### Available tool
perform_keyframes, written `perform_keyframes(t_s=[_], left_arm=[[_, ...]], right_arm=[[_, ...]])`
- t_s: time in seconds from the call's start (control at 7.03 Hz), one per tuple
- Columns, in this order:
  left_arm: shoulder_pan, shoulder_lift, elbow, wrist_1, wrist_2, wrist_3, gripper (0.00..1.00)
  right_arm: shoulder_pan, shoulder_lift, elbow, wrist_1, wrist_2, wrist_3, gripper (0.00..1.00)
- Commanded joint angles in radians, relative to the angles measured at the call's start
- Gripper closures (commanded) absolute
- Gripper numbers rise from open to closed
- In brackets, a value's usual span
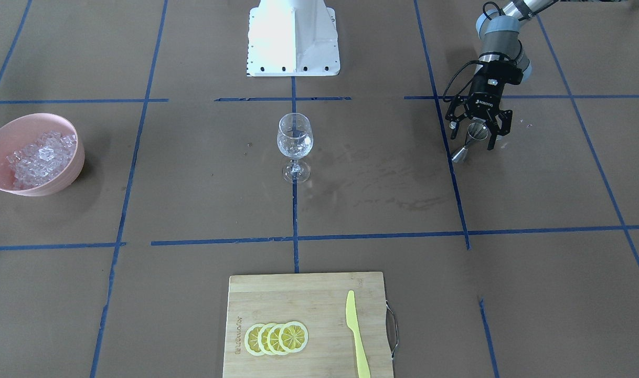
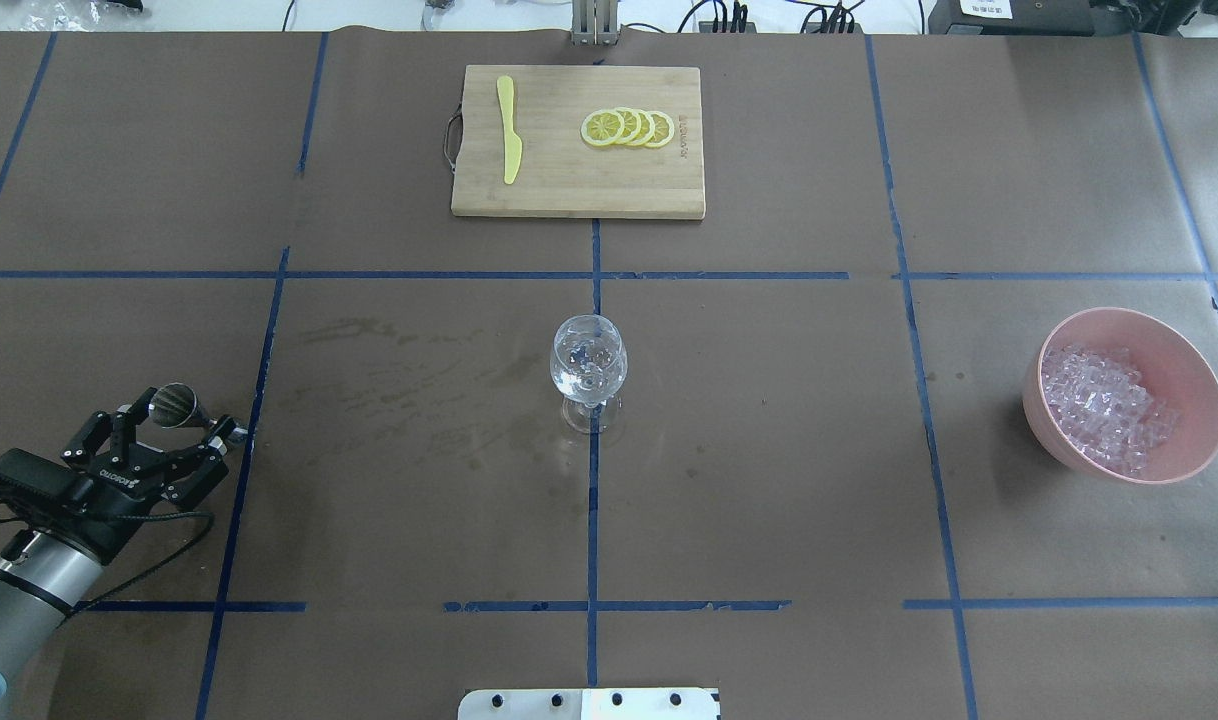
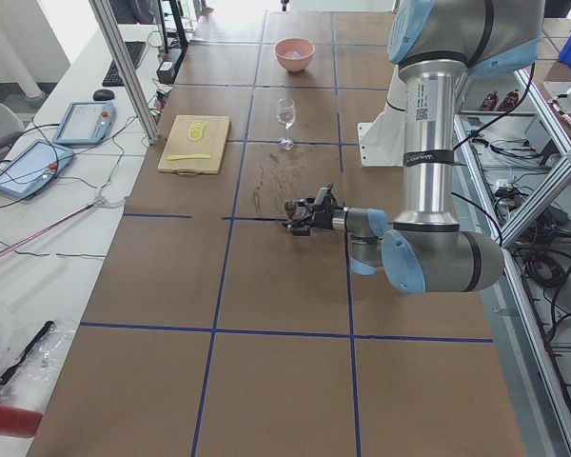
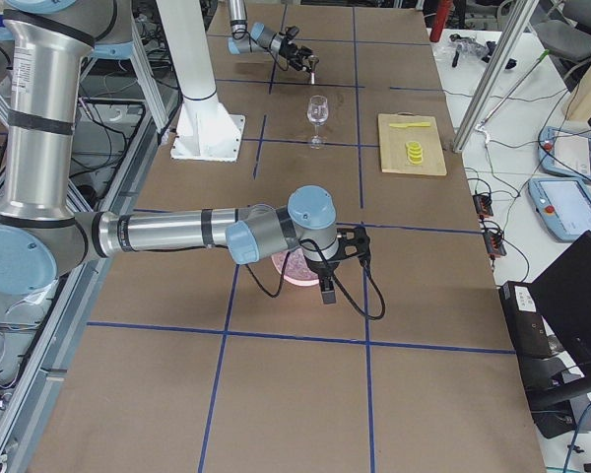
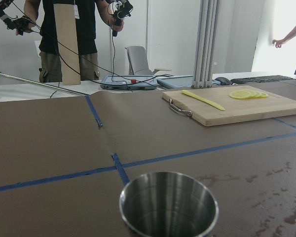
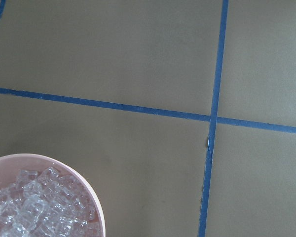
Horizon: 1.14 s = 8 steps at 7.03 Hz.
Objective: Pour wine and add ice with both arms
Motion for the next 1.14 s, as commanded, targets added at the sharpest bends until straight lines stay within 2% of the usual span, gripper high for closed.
perform_keyframes(t_s=[0.0,0.57,0.71,1.0], left_arm=[[0.000,-0.004,-0.055,-0.010,0.119,0.041,0.00],[-0.016,0.006,-0.123,-0.011,0.107,0.087,0.00],[-0.066,0.010,-0.126,-0.010,0.014,0.089,0.00],[-0.275,0.016,-0.126,0.011,-0.276,0.118,0.00]], right_arm=[[0.000,0.001,0.002,0.000,0.000,0.000,0.00],[0.000,0.006,0.002,0.000,0.000,0.000,0.00],[0.000,0.010,-0.001,0.000,0.000,0.000,0.00],[0.000,0.012,-0.001,0.000,0.000,0.000,0.00]])
